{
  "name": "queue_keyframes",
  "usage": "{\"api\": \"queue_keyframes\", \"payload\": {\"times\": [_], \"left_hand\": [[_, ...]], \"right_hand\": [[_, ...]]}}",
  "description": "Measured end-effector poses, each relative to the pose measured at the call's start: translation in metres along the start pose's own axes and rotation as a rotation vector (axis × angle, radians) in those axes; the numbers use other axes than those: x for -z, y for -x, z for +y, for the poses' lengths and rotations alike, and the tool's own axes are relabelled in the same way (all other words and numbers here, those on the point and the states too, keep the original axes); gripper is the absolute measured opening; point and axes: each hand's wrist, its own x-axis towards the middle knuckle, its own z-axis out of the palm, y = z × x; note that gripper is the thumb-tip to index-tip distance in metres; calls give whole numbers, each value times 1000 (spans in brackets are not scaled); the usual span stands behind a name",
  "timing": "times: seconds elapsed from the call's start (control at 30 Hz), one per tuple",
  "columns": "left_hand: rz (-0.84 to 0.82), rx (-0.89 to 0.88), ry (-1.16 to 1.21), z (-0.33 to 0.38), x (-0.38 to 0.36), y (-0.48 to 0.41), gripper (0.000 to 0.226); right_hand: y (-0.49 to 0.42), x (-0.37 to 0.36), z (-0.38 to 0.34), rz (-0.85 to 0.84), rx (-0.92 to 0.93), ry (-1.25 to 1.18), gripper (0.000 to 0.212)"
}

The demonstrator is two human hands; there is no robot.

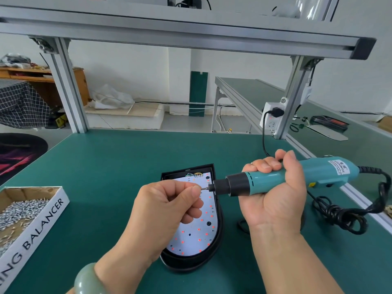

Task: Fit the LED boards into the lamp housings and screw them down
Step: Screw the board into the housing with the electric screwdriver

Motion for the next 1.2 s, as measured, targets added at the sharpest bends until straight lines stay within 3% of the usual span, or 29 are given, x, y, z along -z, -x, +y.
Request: {"api": "queue_keyframes", "payload": {"times": [0.2, 0.27, 0.37, 0.5, 0.6, 0.67, 0.77, 0.93, 1.1, 1.2], "left_hand": [[-12, -3, 39, -2, -5, -1, 19], [-35, 3, 56, -1, -4, -1, 8], [0, 20, 53, 0, 10, -7, 35], [259, 148, -441, -13, 43, -25, 48], [108, 320, -632, -23, 44, -27, 68], [31, 286, -707, -23, 33, -30, 46], [-22, 329, -699, -20, 17, -43, 38], [-102, 480, -612, -20, 5, -58, 38], [-152, 439, -622, -22, -2, -64, 25], [-139, 419, -627, -22, -3, -64, 31]], "right_hand": [[-2, 1, -2, 24, 18, -2, 13], [-3, 1, -3, 31, 30, 1, 14], [-6, 3, -6, 36, 53, 3, 15], [-11, 4, -13, 52, 95, -15, 18], [-13, 5, -15, 56, 116, -7, 19], [-13, 5, -14, 60, 122, 17, 22], [-12, 6, -10, 73, 119, 70, 24], [-16, 4, 4, 32, 125, 191, 17], [-31, -10, 27, -31, 120, 309, 20], [-38, -13, 39, -59, 137, 371, 25]]}}
